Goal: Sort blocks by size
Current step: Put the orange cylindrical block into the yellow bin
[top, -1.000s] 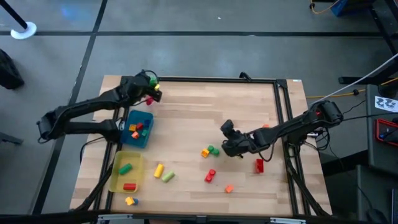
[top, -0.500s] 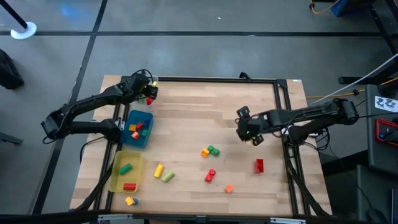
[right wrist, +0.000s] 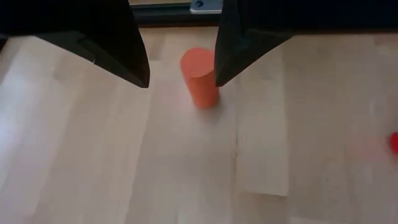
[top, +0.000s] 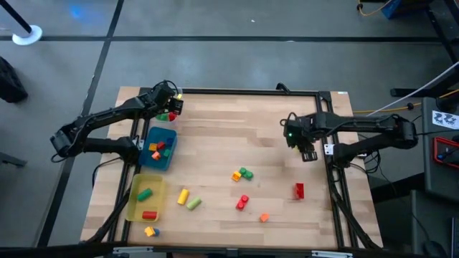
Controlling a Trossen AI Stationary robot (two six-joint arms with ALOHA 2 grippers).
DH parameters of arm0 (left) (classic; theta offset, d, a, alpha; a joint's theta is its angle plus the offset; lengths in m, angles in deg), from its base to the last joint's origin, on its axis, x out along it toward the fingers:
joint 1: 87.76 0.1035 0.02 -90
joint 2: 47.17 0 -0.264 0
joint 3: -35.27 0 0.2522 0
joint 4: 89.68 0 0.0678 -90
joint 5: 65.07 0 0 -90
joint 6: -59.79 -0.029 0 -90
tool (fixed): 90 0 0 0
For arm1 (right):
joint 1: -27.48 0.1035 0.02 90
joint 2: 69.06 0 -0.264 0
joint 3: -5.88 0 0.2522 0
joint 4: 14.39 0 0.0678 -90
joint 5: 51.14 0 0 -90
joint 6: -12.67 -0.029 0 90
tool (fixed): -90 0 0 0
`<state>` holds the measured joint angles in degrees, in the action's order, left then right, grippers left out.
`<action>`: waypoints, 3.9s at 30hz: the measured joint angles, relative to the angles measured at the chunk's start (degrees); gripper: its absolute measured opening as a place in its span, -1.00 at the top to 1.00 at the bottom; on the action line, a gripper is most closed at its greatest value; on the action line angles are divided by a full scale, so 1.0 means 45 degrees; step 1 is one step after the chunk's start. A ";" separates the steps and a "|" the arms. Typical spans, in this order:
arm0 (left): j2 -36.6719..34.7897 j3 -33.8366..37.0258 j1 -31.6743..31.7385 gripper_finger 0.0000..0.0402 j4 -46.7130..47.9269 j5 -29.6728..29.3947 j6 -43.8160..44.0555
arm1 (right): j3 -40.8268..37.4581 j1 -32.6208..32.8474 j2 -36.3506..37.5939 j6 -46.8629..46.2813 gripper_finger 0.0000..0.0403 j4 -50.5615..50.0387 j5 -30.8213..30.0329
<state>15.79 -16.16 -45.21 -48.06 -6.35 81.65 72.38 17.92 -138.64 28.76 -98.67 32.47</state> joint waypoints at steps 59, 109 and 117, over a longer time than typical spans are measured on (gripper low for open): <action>0.0000 0.0000 -0.0015 -0.10 0.0015 0.0619 -0.0180 | -0.0003 -0.2470 -0.4948 0.0531 0.10 -0.0637 0.1331; -0.0002 0.0005 -0.2144 -0.10 -0.2639 0.4006 -0.2876 | 0.3044 -0.2465 -0.6538 0.2516 0.32 0.2303 0.1695; -0.0002 0.0005 -0.3716 -0.10 -0.3750 0.7252 -0.4691 | 0.4128 -0.2465 -0.6538 0.2566 0.32 0.5926 0.1690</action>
<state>15.78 -16.13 -61.94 -64.94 26.28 60.54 90.96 6.83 -168.06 40.31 -72.01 40.08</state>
